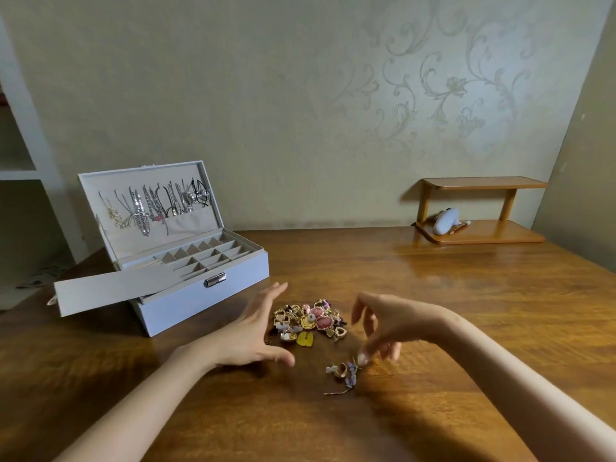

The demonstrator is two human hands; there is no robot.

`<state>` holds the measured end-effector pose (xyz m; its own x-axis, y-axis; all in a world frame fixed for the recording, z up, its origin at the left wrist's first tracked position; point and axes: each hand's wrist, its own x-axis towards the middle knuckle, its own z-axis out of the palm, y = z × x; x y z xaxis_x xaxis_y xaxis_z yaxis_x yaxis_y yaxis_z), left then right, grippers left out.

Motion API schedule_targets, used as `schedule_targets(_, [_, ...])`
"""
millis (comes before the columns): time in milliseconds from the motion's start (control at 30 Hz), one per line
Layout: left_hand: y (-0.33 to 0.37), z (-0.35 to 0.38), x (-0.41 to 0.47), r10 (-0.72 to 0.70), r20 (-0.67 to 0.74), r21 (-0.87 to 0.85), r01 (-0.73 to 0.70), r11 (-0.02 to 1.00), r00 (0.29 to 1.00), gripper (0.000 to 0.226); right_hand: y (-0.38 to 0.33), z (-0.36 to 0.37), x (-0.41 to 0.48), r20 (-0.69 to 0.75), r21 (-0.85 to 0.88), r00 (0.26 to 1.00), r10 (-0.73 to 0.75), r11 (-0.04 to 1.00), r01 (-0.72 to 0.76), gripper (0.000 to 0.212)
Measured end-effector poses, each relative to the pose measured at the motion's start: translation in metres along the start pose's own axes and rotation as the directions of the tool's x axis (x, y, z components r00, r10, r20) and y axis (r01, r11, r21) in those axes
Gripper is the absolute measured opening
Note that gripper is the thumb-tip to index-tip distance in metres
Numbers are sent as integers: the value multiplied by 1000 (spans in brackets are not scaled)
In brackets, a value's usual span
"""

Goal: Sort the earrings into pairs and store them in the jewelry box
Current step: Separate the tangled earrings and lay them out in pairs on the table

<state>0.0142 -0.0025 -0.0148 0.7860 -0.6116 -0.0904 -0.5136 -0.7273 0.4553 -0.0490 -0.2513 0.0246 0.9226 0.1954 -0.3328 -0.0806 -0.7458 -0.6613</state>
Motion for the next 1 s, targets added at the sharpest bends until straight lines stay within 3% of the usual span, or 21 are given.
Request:
schedule_targets(67, [-8, -8, -9, -21, 24, 4, 21, 1000, 999, 129, -3, 11, -14, 108, -9, 993, 42, 999, -41, 60])
schedule_targets(133, [-16, -16, -14, -58, 32, 39, 57, 998, 998, 128, -6, 25, -18, 121, -28, 991, 55, 998, -52, 62])
schedule_targets(233, [-23, -20, -17, -107, 37, 86, 104, 991, 994, 103, -9, 41, -11, -11, -115, 1000, -1, 993, -1, 66])
schedule_targets(400, [-15, -15, -15, -142, -40, -45, 140, 989, 989, 60, -14, 49, 16, -196, -174, 975, -108, 982, 73, 59])
schedule_targets(567, [2, -4, -4, -102, -96, -96, 92, 991, 990, 42, -18, 51, 28, -268, -156, 941, -208, 973, 170, 45])
schedule_targets(700, [7, -7, -4, -78, -69, -206, 62, 977, 995, 36, -9, 35, 24, -338, -27, 907, -250, 966, 256, 34])
schedule_targets(833, [5, -17, 6, -77, -276, -202, 20, 979, 958, 18, 2, 12, 34, -497, -112, 831, -250, 968, 224, 18])
schedule_targets(900, [5, -19, 20, -58, -342, -171, -2, 985, 938, 14, 0, 7, 43, -450, -178, 847, -283, 958, 226, 14])
schedule_targets(1000, [6, -18, 43, -45, -323, -173, -12, 985, 945, 13, -12, 12, 55, -326, -253, 876, -356, 926, 281, 19])
